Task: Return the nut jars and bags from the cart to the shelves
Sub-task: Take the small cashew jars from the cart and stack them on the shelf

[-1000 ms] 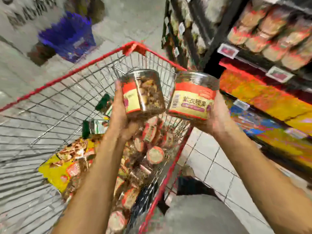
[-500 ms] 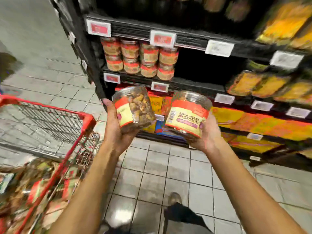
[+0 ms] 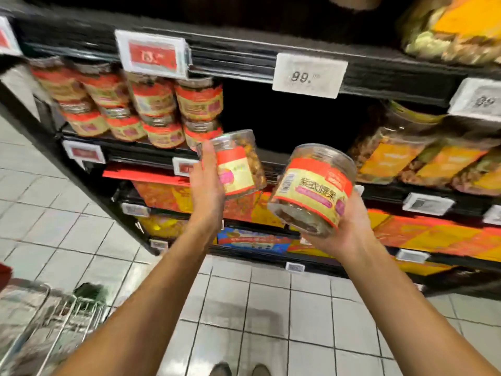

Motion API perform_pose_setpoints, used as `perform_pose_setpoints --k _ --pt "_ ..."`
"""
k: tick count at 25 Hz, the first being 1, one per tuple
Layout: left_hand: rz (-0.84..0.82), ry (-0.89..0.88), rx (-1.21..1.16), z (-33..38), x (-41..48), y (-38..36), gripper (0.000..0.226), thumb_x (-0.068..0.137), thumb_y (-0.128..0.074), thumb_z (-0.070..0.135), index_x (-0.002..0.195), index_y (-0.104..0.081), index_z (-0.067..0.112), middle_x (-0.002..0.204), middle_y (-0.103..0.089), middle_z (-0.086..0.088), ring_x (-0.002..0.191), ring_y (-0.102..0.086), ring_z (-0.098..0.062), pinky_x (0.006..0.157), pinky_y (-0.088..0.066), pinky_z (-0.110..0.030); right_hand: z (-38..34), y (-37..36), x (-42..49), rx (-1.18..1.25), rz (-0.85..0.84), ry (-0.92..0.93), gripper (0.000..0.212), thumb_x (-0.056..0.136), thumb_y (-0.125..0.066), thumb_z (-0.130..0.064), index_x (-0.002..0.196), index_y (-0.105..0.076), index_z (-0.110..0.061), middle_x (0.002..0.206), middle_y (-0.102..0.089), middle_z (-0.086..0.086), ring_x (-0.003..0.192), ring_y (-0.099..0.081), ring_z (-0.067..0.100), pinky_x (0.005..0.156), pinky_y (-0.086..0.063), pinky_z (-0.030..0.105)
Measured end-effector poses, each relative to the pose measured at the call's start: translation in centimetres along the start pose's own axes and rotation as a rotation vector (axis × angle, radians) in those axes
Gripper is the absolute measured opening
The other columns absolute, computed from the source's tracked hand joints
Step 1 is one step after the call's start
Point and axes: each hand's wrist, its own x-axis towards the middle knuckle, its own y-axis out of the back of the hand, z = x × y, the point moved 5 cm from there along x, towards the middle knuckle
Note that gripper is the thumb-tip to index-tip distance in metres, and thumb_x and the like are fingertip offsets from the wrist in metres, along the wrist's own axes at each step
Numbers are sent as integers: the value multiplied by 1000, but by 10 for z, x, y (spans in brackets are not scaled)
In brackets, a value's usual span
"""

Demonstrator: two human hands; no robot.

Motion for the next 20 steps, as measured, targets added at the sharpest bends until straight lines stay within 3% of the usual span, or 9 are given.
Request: perform_pose_setpoints --k 2,4,7,8,10,12,15,18,20 --pt "5 -184 106 -11 23 -22 44 91 -47 48 102 -59 8 78 -65 6 67 -62 -2 63 -49 -17 -1 15 24 -1 4 18 55 91 -38 -42 59 -73 -15 68 -70 2 60 -69 20 61 -59 34" --pt "39 -343 212 -18 39 -40 52 84 -54 50 118 -52 10 98 -59 6 88 -57 -5 78 -43 -12 -4 23 42 -9 -12 40 50 89 -41 -38 58 -73 -15 67 -71 3 60 -70 21 58 -59 35" --pt "99 -535 397 -18 64 -56 63 84 -59 46 126 -44 2 110 -52 2 99 -47 -4 80 -31 3 -10 28 58 -35 -36 71 43 81 -46 -36 56 -73 -14 65 -71 4 57 -69 21 51 -58 35" --pt "79 -574 461 -22 74 -60 67 83 -60 45 128 -41 -2 117 -52 -2 104 -46 -6 89 -33 -2 -11 32 63 -30 -30 77 49 86 -42 -37 53 -73 -15 63 -71 3 55 -69 20 49 -57 34" --pt "5 -610 589 -34 88 -67 79 82 -64 42 135 -31 -7 133 -45 -17 123 -43 -22 105 -33 -24 -13 40 71 -15 -17 75 59 93 -37 -41 53 -72 -17 62 -71 2 56 -69 19 50 -57 32" --pt "-44 -633 669 -43 93 -69 86 80 -68 41 136 -27 -9 136 -41 -21 128 -41 -31 106 -32 -32 -14 43 74 -22 -27 69 58 94 -36 -43 56 -73 -18 66 -71 2 60 -70 19 54 -57 33" --pt "-108 -639 675 -40 93 -66 83 78 -68 46 134 -32 -4 132 -47 -17 122 -47 -28 103 -38 -40 -16 42 78 -44 -36 67 65 95 -32 -47 54 -73 -18 64 -71 2 58 -70 19 51 -56 32" --pt "-128 -600 717 -35 76 -50 68 85 -65 40 135 -38 2 131 -50 -11 123 -48 -20 104 -39 -35 -23 36 82 -83 -4 92 70 94 -28 -58 57 -75 -21 66 -73 2 60 -71 18 49 -55 32" --pt "-84 -510 566 -36 53 -29 38 92 -58 32 121 -52 9 115 -59 -3 109 -56 -12 94 -43 -28 -27 31 85 -139 48 109 70 93 -27 -61 61 -75 -22 68 -73 1 63 -71 18 53 -56 32"
